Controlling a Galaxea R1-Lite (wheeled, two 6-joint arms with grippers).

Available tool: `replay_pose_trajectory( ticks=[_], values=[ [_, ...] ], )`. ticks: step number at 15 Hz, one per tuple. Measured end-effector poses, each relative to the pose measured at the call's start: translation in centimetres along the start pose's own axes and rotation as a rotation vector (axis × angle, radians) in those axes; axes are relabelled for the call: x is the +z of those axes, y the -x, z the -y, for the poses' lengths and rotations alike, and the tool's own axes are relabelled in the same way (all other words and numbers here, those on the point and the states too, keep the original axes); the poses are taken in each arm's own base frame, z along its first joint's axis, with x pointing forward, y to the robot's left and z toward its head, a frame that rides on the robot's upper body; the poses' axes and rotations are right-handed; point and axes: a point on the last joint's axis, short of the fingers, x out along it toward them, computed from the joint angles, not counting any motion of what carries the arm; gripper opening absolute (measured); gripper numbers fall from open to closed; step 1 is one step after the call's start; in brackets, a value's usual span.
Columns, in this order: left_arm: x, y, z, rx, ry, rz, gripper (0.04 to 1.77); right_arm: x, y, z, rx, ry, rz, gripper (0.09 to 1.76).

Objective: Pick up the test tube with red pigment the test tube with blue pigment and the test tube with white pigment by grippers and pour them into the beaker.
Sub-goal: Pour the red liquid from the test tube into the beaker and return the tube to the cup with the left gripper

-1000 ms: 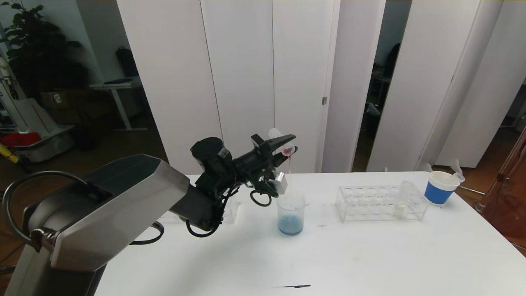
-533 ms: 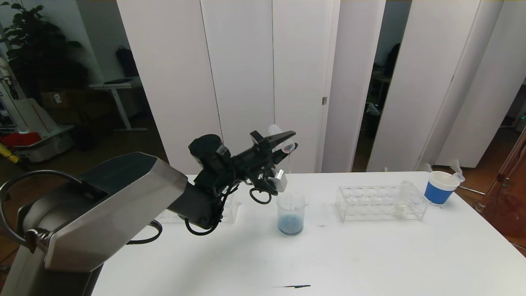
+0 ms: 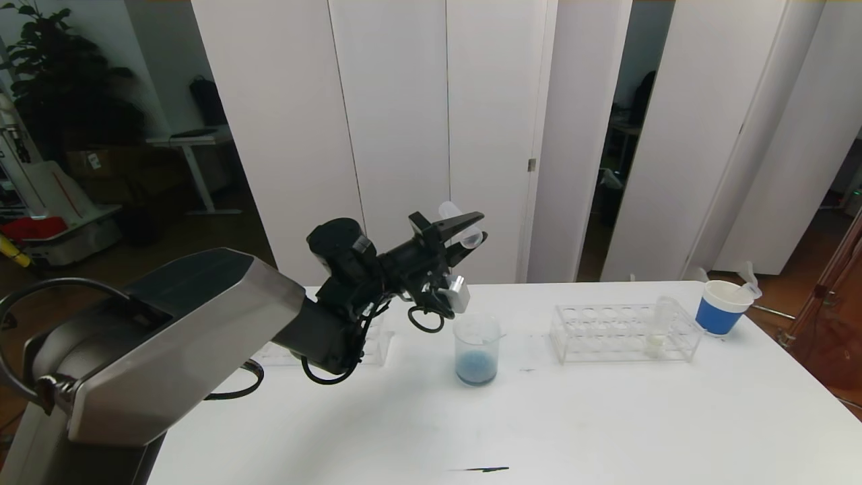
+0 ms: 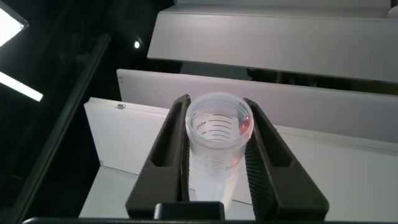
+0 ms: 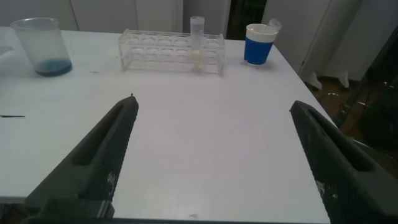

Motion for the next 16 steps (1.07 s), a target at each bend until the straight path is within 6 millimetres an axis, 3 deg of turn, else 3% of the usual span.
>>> replay_pose_trajectory(
  ticks=[10, 16],
  values=[
    [0.5, 0.7, -0.6, -0.005, 0.104, -0.056, 0.60, 0.0, 0.0, 0.0, 0.000, 0.000, 0.000, 1.75],
    [-0.1, 0.6, -3.4, 0.197, 0.314, -0.500, 0.60, 0.0, 0.0, 0.0, 0.001, 0.000, 0.000, 1.75]
  ],
)
